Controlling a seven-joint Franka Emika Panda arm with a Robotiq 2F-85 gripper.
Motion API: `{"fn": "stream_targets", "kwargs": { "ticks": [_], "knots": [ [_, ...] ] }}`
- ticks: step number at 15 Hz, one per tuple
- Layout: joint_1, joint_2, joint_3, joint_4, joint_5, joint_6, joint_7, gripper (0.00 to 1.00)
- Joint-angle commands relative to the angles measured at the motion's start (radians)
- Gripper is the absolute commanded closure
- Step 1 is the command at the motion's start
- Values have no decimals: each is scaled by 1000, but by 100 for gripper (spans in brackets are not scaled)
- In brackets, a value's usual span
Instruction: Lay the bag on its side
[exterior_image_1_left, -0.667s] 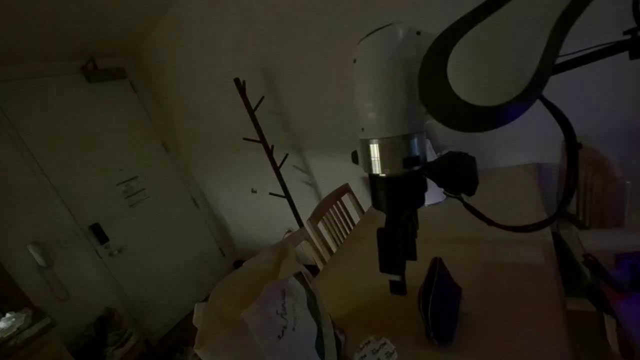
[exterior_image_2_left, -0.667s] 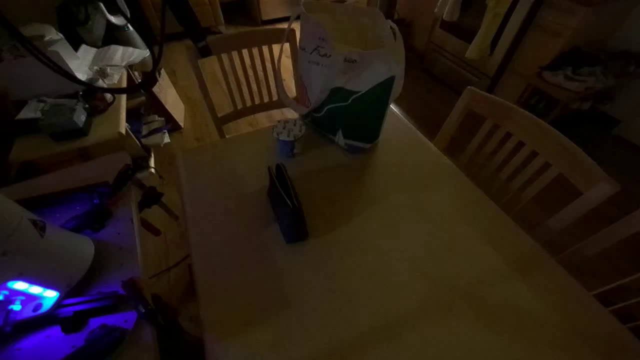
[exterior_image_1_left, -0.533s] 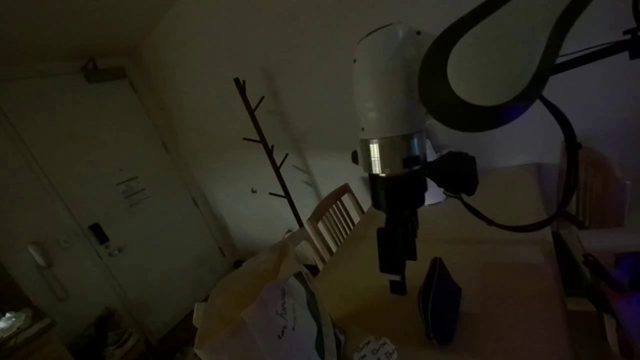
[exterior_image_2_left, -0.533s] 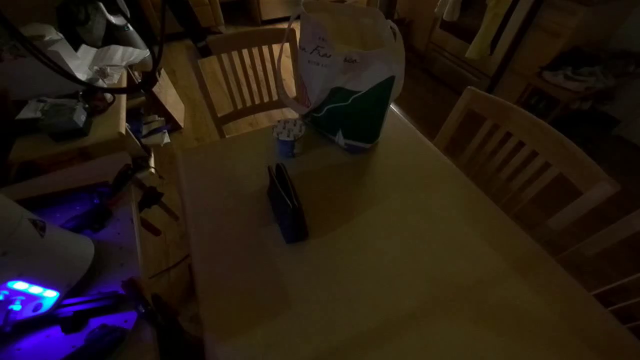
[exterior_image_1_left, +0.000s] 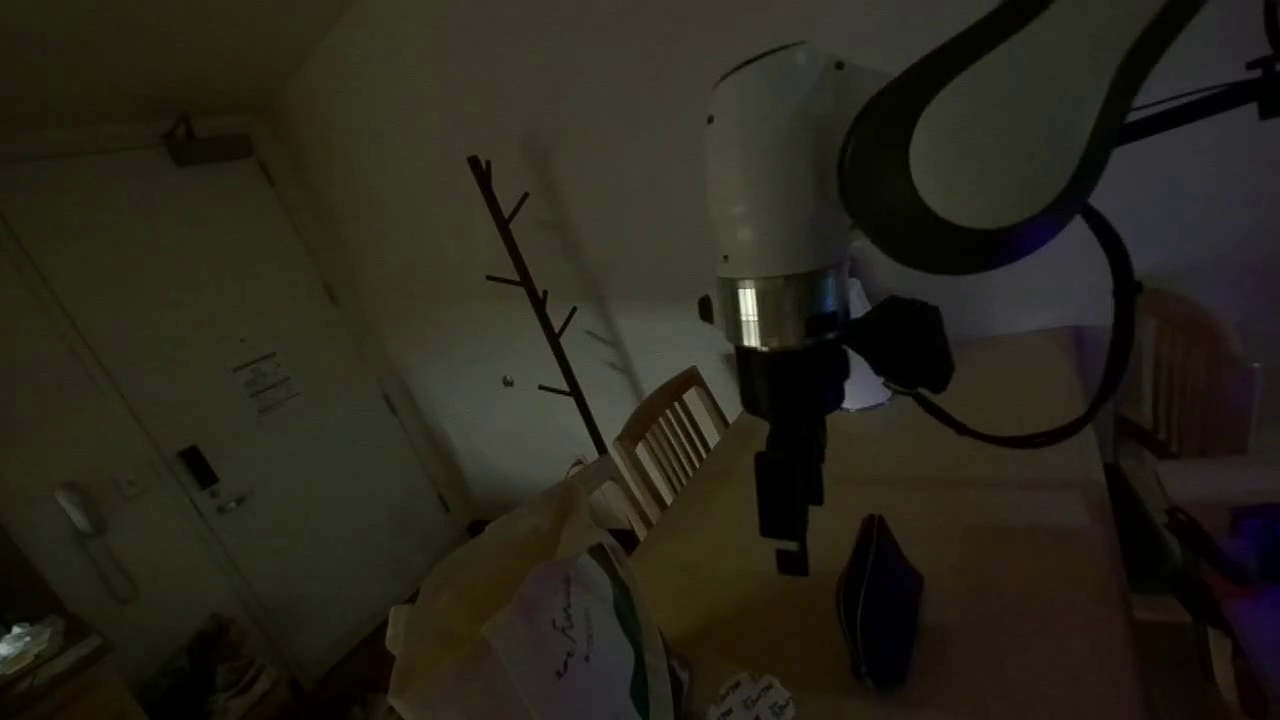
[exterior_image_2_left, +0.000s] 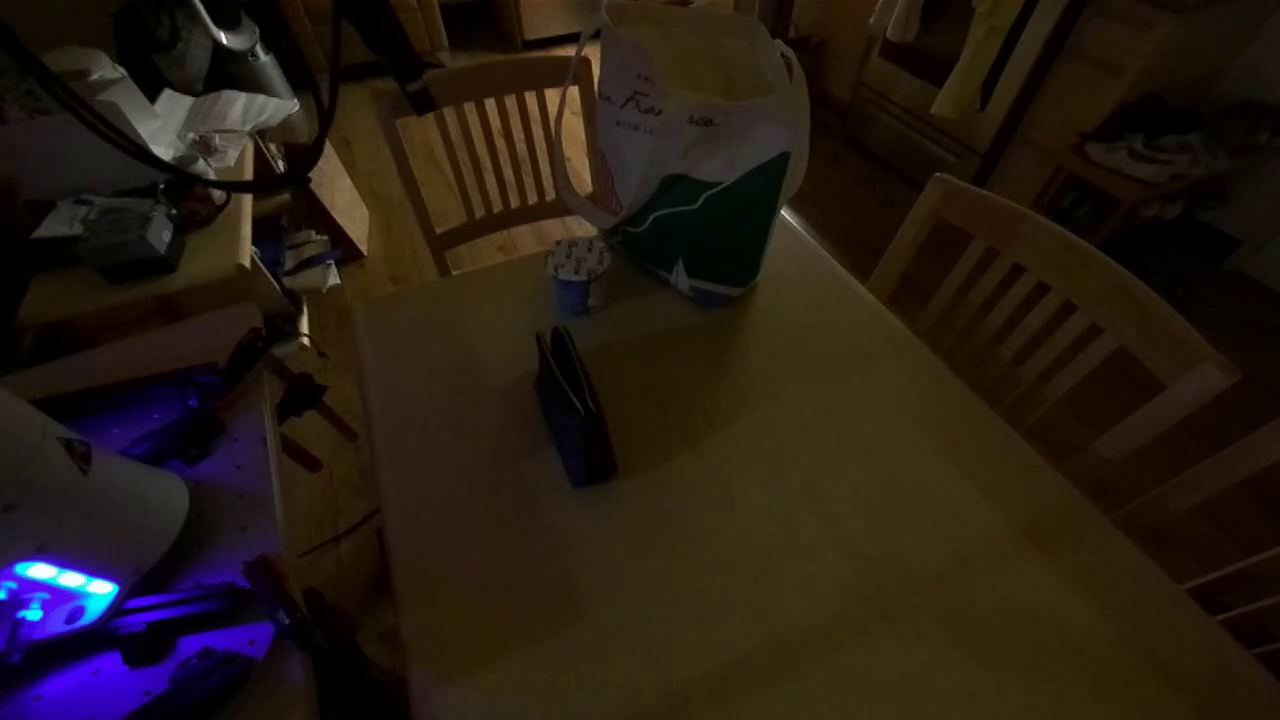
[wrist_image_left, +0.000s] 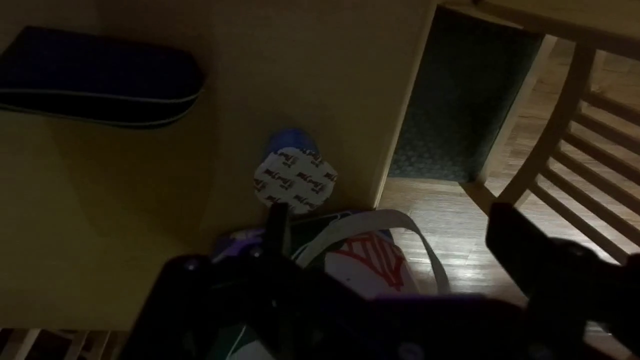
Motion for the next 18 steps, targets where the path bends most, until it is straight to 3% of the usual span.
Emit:
{"fn": "stream_targets", "kwargs": {
  "ticks": [1,8,11,13,14,16,18],
  "knots": [
    [-76,-19,9,-48,-125,93,38,0],
    [-89,23,-153,-106,-71,142,-120,0],
    [-59,50,-224,-122,-47,114,-274,0],
    [6,65,-307,-137,19,106,-436,0],
    [11,72,-322,-141,46,93,-506,0],
    [-29,68,-283,-138,20,96,-441,0],
    [-30,82,-294,-138,24,88,-472,0]
  ]
}}
